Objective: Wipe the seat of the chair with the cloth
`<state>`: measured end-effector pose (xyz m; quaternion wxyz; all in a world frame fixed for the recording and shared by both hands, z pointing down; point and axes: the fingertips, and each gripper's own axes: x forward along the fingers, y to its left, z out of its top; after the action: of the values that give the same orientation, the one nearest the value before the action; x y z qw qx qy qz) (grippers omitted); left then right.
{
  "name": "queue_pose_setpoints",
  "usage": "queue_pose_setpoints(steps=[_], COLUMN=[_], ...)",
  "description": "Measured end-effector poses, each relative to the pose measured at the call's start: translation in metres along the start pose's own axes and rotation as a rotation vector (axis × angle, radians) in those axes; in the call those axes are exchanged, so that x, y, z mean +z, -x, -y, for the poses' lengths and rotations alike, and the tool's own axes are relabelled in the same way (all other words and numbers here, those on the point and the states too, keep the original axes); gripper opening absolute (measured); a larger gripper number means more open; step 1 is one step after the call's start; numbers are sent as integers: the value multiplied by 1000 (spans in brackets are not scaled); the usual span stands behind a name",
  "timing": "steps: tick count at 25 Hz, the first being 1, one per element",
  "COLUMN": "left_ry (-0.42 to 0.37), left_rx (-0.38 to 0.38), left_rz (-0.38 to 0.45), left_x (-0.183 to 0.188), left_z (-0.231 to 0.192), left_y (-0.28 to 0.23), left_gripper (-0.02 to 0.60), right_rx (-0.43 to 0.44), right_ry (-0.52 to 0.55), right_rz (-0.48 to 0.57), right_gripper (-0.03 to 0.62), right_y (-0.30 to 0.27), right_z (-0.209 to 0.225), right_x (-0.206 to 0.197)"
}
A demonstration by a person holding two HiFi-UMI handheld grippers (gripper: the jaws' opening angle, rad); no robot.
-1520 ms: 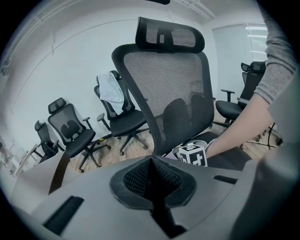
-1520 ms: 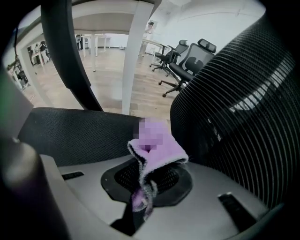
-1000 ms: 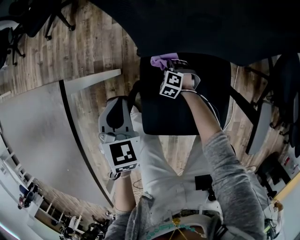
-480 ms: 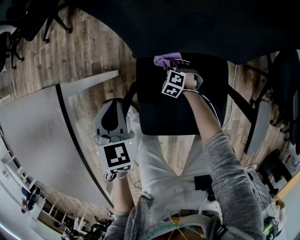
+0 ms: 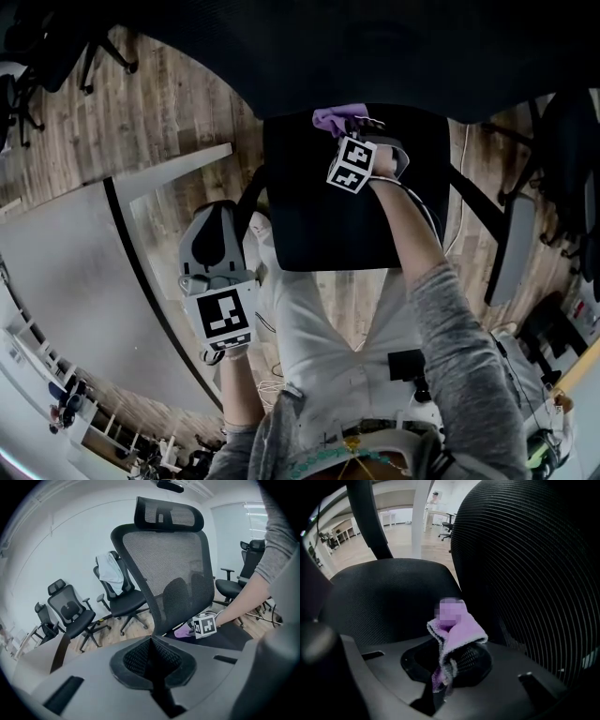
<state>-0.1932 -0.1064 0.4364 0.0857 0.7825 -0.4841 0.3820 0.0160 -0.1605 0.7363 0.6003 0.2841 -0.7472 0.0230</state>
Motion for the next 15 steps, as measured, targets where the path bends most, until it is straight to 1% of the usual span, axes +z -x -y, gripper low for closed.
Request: queue_pose_setpoints(steps=[15], left_ry=[-6], left_rx=[6], left_rz=[-1], left_x=[0], left_z=[0], left_y=[-1], left_gripper=[3], right_rx=[-19], right_ry=[-23], right_rz=[-63], right_gripper=[48], right_y=[7], right_z=[17], right_x=[-51])
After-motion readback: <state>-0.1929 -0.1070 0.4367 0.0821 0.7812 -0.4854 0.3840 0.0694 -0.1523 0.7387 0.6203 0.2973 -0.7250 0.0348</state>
